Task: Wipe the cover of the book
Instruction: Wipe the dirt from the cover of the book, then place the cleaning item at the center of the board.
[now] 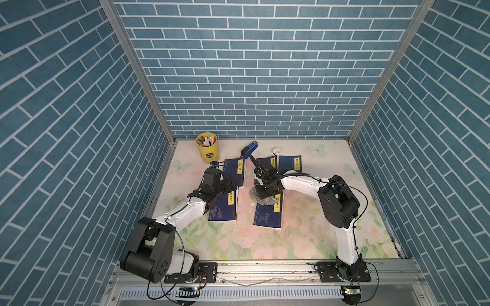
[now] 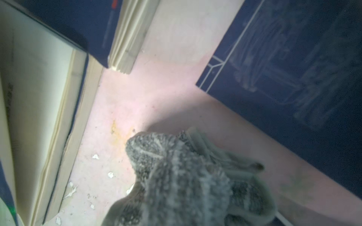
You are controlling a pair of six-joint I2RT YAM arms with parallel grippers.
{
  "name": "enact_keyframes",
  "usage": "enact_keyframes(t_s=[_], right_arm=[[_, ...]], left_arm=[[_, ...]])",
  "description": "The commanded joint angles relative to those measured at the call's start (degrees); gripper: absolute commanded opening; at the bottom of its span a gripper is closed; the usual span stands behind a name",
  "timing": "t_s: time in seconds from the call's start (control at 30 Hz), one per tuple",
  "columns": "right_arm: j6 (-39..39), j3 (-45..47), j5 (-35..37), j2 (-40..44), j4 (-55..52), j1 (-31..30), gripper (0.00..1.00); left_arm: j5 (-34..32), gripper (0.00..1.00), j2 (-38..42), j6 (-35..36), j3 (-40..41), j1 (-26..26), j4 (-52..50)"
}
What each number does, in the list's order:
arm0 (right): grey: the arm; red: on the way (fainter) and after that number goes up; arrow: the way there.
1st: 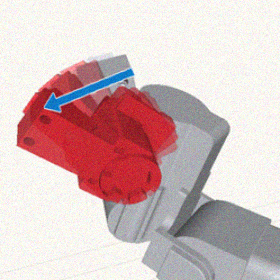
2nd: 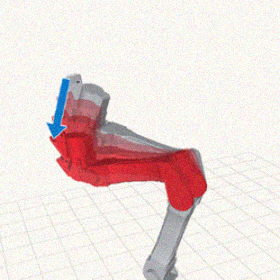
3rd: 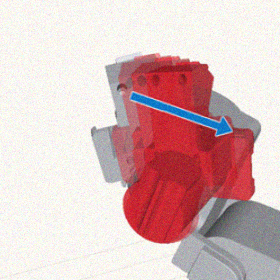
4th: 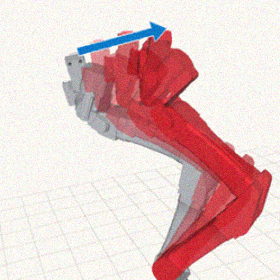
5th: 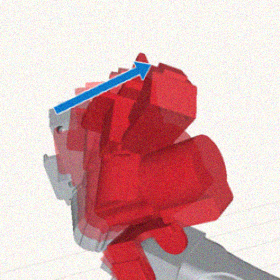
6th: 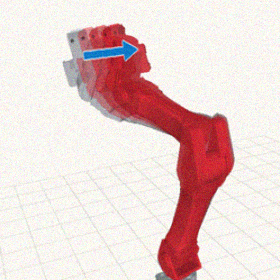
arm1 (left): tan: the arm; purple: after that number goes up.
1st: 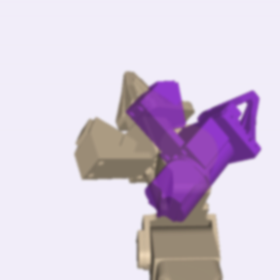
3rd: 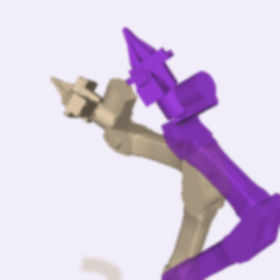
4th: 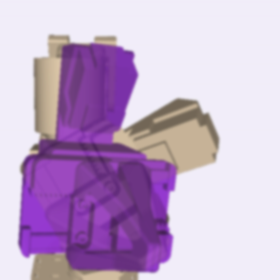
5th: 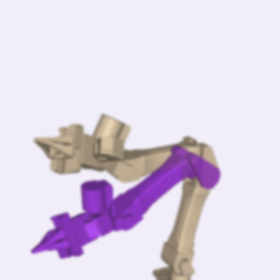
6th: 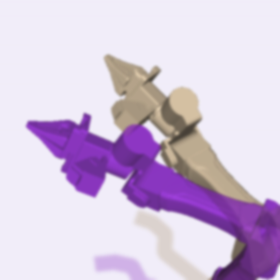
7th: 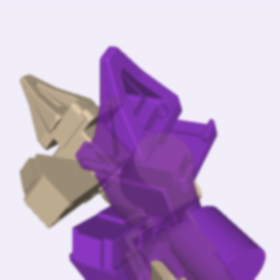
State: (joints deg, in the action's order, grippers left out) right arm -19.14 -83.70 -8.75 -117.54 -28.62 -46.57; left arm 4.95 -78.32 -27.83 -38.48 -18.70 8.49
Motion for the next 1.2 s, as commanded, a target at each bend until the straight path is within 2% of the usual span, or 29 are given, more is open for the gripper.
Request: enact_keyframes(t_s=[0.0,0.2,0.37,0.57,0.7,0.77,0.9,0.97,1.17], right_arm=[[0.3,6.2,-1.3,3.0,-3.6,-0.5,0.14],[-2.1,21.1,-2.5,14.2,-2.7,-0.1,0.14],[-5.1,30.0,-0.2,20.2,-2.1,5.1,0.13],[-5.7,32.6,7.7,28.9,-5.0,12.9,0.13],[-5.0,31.0,12.5,32.4,-8.7,15.9,0.16],[-5.1,29.5,15.9,33.3,-10.7,16.1,0.23],[-5.3,27.1,19.9,35.5,-12.8,16.1,0.48],[-5.3,26.0,20.1,36.2,-13.4,16.0,0.55],[-5.0,23.5,19.9,36.1,-14.1,14.6,0.62]], left_arm=[[-0.9,0.89,0.6,0.4,0.6,0.3,-0.3],[-1.0,0.89,0.2,1.0,0.4,0.4,-0.3],[0.9,0.89,-0.8,0.5,0.4,0.4,1.1],[6.1,0.89,-2.5,2.5,-0.6,0.0,-0.3],[6.8,0.89,-4.4,4.5,-1.3,-1.8,-2.3],[7.4,0.89,-4.7,4.5,-0.9,-2.8,-1.7],[7.5,0.88,-5.1,4.5,-0.9,-5.5,-1.1],[7.6,0.88,-5.1,4.4,-1.0,-6.7,-1.0],[7.6,0.88,-5.4,4.5,-0.7,-9.7,-0.9]])
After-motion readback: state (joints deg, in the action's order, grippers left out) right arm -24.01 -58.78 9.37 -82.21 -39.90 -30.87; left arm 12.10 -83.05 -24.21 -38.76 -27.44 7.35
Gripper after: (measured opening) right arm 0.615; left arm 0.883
